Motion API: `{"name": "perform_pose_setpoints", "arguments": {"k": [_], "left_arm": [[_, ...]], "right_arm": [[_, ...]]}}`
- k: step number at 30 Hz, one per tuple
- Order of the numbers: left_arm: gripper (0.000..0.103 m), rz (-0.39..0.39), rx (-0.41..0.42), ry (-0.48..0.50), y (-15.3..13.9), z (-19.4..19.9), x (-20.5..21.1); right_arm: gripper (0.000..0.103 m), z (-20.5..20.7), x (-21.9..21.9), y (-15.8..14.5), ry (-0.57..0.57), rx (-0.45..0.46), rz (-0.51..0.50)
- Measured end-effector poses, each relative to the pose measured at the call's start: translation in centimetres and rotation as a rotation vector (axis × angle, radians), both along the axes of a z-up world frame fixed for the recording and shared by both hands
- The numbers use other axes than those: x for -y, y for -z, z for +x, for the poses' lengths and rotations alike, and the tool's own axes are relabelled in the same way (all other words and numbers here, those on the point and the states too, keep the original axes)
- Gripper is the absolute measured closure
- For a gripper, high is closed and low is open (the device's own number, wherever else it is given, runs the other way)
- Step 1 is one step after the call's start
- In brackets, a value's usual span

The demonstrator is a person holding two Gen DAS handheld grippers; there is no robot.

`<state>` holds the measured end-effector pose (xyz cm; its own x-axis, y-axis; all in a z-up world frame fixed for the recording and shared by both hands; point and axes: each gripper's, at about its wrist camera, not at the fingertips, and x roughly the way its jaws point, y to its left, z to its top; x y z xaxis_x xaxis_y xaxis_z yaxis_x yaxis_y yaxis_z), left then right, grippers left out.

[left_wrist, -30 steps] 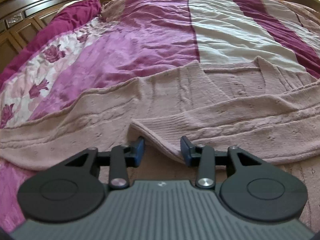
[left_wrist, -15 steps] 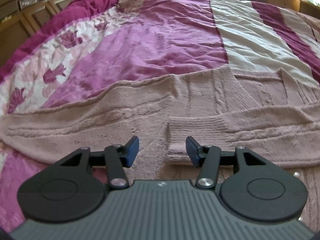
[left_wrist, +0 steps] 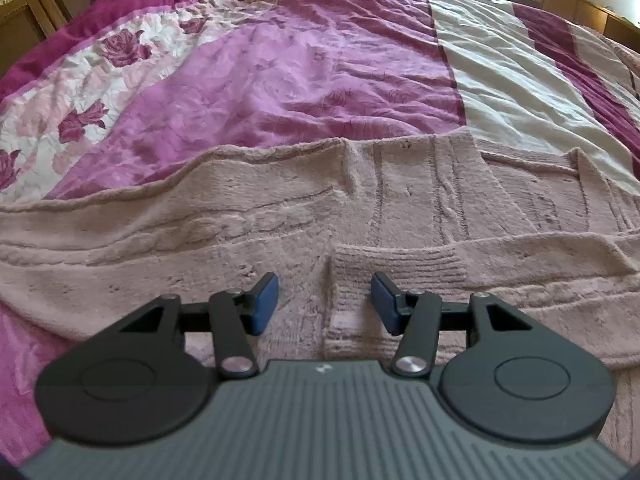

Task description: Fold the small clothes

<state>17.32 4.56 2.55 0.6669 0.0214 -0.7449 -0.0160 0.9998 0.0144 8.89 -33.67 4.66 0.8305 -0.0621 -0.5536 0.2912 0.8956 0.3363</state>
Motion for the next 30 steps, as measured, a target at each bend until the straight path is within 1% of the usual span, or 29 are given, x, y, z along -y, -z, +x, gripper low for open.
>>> {"name": "perform_pose_setpoints", "arguments": {"k": [4, 6, 7, 8, 9, 10, 11, 13, 16, 17, 19, 21, 23, 24, 25, 26, 27, 28, 29, 30], "left_arm": [[0.050, -0.015, 0.000, 0.015, 0.3, 0.6, -0.3], [0.052, -0.029, -0.003, 0.021, 0.5, 0.8, -0.4], [0.058, -0.042, -0.004, 0.024, 0.6, 0.8, -0.5], [0.065, -0.054, -0.006, 0.037, 0.6, 0.8, -0.5], [0.084, -0.077, -0.007, 0.057, 0.6, 0.8, -0.5], [0.089, -0.107, -0.016, 0.072, 0.5, 0.8, -0.6], [0.089, -0.110, -0.020, 0.070, 0.4, 0.8, -0.5], [0.092, -0.096, 0.008, 0.080, -0.2, 0.5, -0.3], [0.092, -0.060, 0.096, 0.097, -1.4, -0.3, 0.0], [0.092, -0.034, 0.112, 0.106, -1.4, -0.4, 0.3], [0.091, 0.020, 0.101, 0.117, -0.5, -0.1, 0.8], [0.089, 0.059, 0.059, 0.110, 1.0, 0.4, 1.2], [0.087, 0.101, 0.070, 0.112, 1.3, 0.1, 1.6], [0.082, 0.133, 0.075, 0.116, 1.1, -0.1, 2.0], [0.074, 0.157, 0.077, 0.116, 0.8, -0.4, 2.1], [0.069, 0.175, 0.078, 0.113, 0.5, -0.6, 2.1], [0.063, 0.185, 0.081, 0.109, 0.2, -0.8, 2.1], [0.061, 0.183, 0.083, 0.104, -0.2, -1.0, 1.7], [0.061, 0.175, 0.084, 0.096, -0.5, -1.2, 1.4], [0.061, 0.163, 0.080, 0.087, -0.8, -1.5, 1.0]], "right_arm": [[0.022, 3.4, 1.1, 1.6, -0.007, -0.064, -0.027], [0.028, 4.6, 1.6, 2.4, -0.017, -0.091, -0.021], [0.035, 4.9, 1.7, 2.9, -0.021, -0.100, -0.021], [0.048, 5.1, 1.8, 3.2, -0.020, -0.105, -0.022], [0.059, 5.3, 1.8, 3.4, -0.022, -0.103, -0.020], [0.078, 5.2, 1.7, 3.5, -0.030, -0.098, -0.014], [0.090, 5.2, 1.7, 3.5, -0.029, -0.092, -0.015], [0.093, 4.8, 1.4, 3.2, 0.002, -0.056, -0.057], [0.094, 4.1, 0.8, 2.8, 0.063, -0.016, -0.138], [0.093, 4.3, 0.7, 3.0, 0.069, -0.024, -0.152], [0.093, 4.7, 0.5, 4.0, 0.072, -0.055, -0.174], [0.093, 5.2, 0.4, 4.6, 0.070, -0.079, -0.183], [0.091, 5.3, 0.4, 4.2, 0.083, -0.089, -0.184], [0.085, 5.4, 0.4, 3.9, 0.083, -0.098, -0.178], [0.074, 5.2, 0.4, 3.5, 0.082, -0.099, -0.167], [0.062, 4.8, 0.4, 3.1, 0.085, -0.096, -0.156], [0.057, 4.3, 0.4, 2.7, 0.090, -0.087, -0.143], [0.049, 3.4, 0.3, 2.2, 0.097, -0.067, -0.123], [0.046, 2.7, 0.3, 1.7, 0.101, -0.048, -0.102], [0.045, 2.0, 0.2, 1.3, 0.099, -0.037, -0.084]]}}
